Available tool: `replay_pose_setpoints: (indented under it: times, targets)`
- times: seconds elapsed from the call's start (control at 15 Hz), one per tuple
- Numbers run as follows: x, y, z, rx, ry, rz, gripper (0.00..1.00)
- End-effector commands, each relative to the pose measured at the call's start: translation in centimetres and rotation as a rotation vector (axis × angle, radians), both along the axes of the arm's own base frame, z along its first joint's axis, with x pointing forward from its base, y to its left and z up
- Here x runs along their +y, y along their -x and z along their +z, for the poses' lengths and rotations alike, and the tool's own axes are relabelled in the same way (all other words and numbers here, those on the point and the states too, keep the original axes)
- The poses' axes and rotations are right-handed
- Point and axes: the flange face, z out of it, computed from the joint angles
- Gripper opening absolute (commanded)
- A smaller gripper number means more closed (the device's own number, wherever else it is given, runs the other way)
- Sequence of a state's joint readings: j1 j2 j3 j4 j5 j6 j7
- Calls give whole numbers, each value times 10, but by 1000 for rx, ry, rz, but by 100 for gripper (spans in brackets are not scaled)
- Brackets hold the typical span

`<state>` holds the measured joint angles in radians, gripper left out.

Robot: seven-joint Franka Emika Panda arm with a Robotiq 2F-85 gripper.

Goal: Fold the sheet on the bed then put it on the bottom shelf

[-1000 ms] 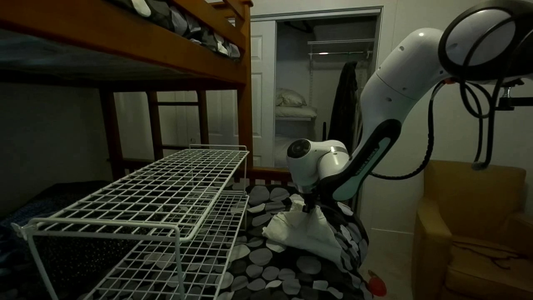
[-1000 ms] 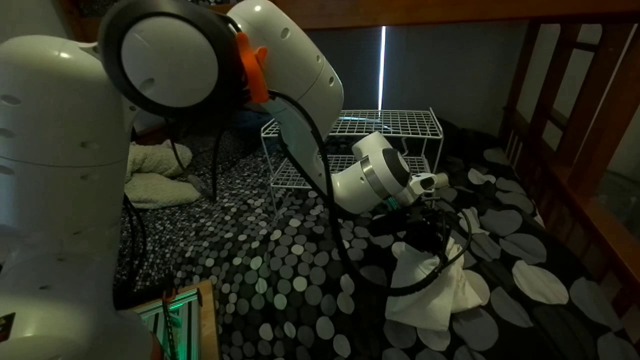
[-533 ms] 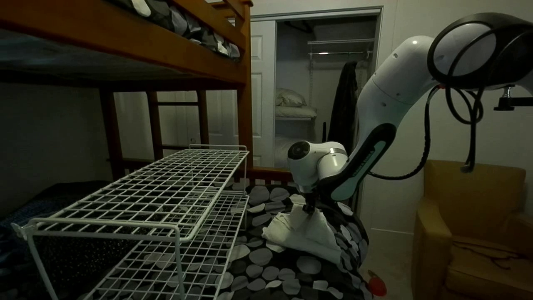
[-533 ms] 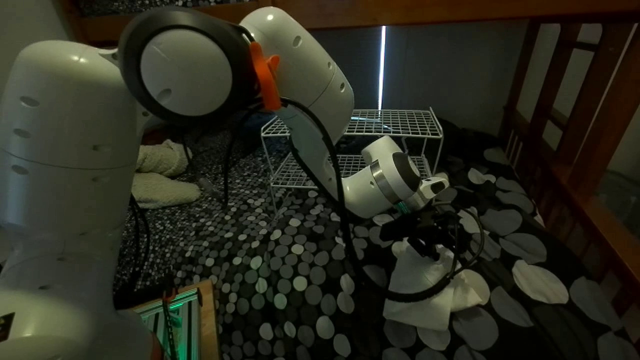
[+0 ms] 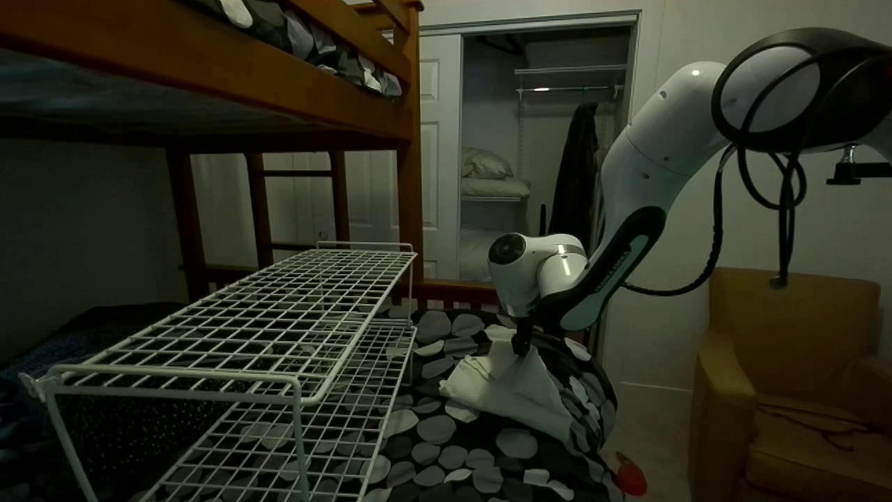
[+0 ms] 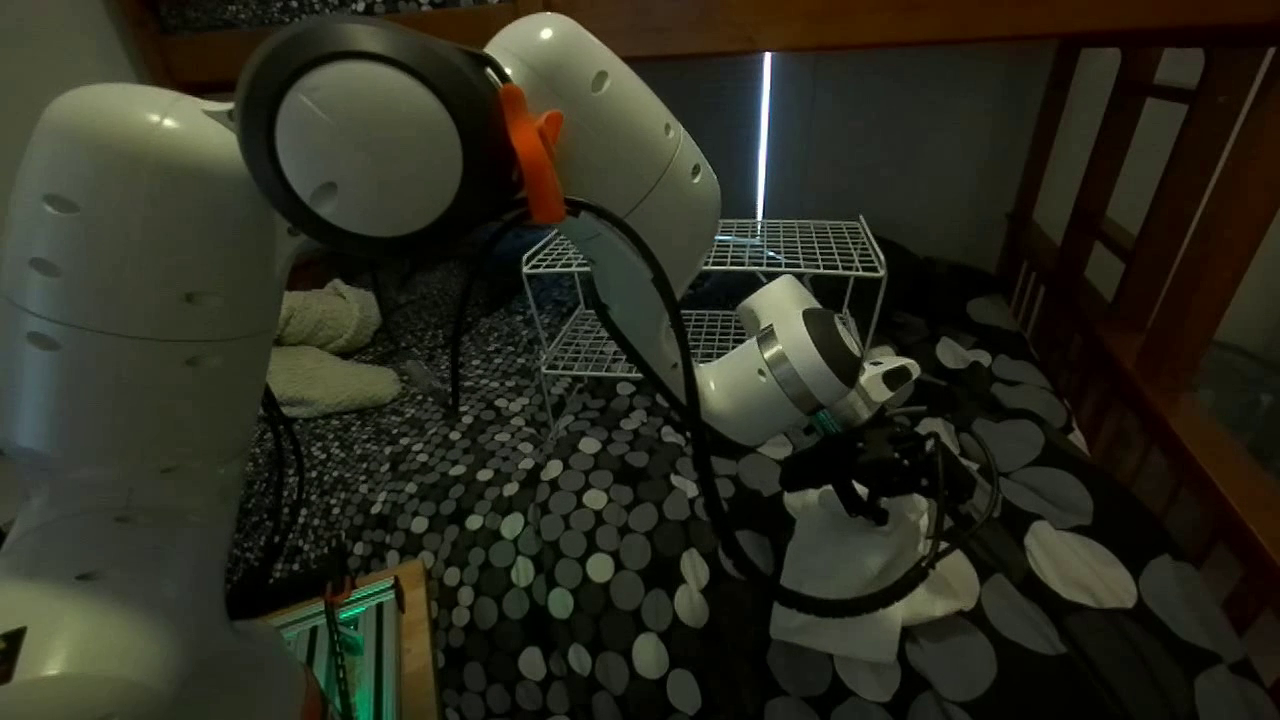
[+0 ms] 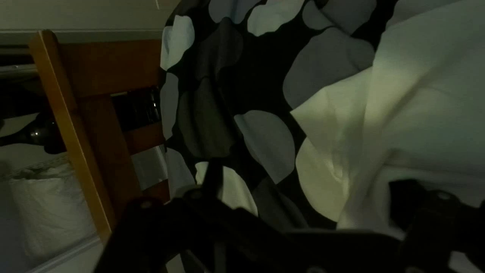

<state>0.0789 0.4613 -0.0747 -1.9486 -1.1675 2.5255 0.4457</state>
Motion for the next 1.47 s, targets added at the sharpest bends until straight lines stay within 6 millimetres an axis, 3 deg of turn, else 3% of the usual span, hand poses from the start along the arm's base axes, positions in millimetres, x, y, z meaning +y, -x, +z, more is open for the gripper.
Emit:
replay_pose_setpoints:
  times: [0.0,0.33,0.6,1.07,1.4]
  targets:
    - [-22,-4,-19,-4,-104,6,100]
    - [-40,0,-34,-34,-402,6,100]
    - [-42,3,-39,4,-509,-18,100]
    - [-4,8,-19,119,-399,-26,100]
    - [38,20,-20,174,-312,-28,100]
